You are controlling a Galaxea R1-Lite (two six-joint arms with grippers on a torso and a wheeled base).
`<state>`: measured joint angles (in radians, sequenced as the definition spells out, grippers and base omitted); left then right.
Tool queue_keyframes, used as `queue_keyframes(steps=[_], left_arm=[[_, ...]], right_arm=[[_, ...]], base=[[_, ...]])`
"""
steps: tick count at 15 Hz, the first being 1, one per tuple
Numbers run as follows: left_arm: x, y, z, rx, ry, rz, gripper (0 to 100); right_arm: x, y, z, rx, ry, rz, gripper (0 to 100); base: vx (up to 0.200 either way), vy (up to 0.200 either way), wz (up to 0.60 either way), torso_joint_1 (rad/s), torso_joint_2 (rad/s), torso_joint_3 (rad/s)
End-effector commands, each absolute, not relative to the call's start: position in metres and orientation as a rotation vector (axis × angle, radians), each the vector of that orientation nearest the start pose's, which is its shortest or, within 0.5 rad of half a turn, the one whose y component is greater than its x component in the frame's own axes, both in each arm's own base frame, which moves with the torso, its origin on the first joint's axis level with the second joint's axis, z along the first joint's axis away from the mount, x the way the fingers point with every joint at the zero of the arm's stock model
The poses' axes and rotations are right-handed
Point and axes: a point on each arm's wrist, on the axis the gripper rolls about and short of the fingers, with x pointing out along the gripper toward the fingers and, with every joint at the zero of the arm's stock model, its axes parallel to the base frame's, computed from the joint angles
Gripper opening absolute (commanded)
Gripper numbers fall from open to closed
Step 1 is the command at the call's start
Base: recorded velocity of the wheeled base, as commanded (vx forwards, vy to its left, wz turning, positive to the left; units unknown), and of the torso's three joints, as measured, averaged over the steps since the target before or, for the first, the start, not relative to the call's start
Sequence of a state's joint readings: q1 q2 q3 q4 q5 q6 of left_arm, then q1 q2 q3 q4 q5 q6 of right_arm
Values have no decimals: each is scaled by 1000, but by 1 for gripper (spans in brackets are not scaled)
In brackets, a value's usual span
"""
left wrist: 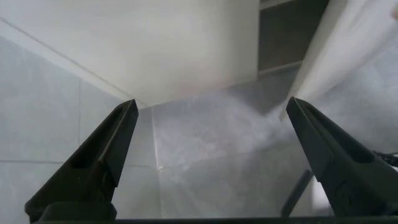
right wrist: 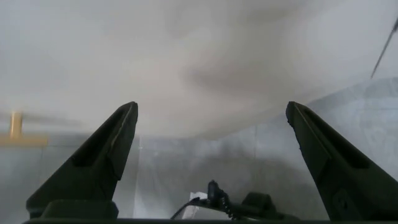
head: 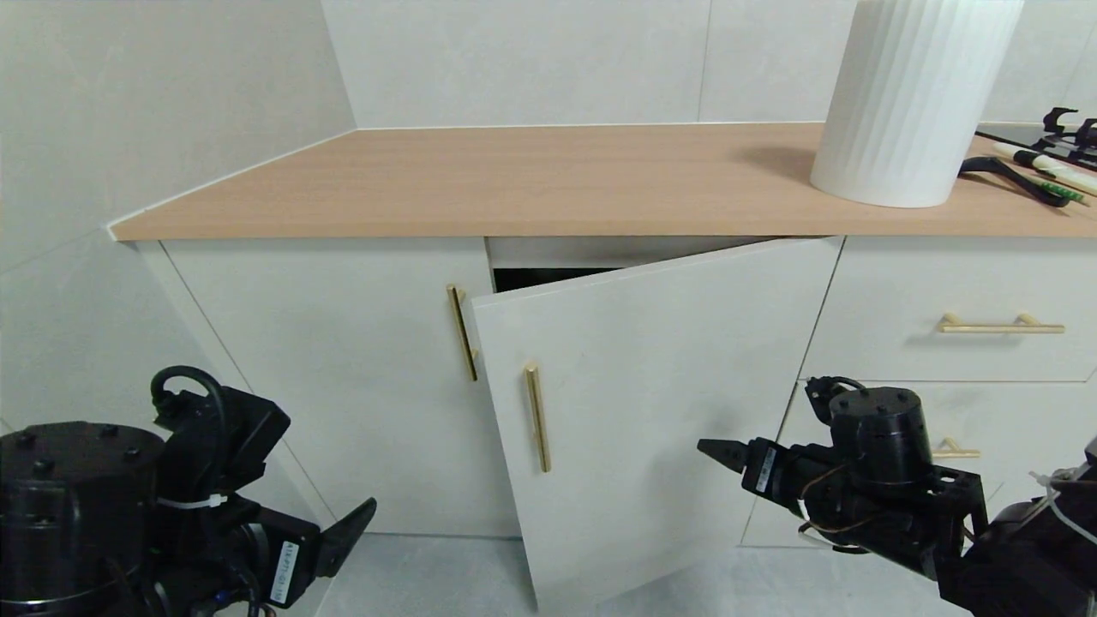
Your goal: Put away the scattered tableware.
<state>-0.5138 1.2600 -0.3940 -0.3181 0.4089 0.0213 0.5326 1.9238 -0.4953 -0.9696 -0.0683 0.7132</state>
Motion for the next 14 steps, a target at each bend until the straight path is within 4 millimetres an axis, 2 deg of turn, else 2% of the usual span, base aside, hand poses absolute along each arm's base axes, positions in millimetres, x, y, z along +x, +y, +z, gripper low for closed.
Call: queue_keyframes(steps=[1,4,8,14], left_arm=[[149,-74,151,261,481,-107,100],[151,-75,156,240,460,-103,100],[153,-76,159,224,428,-100,100],[154,-76,158,227,435,-102,100]], right_arm=[[260,150,72,550,580,259,100],[277,148,58,576,518,228,100],[312,151,40,581,396,64,100],[332,145,40,626,329,-19,100]], base=[[0,0,0,0,0,0],[0,0,0,0,0,0],[0,0,0,0,0,0],[0,0,0,0,0,0]])
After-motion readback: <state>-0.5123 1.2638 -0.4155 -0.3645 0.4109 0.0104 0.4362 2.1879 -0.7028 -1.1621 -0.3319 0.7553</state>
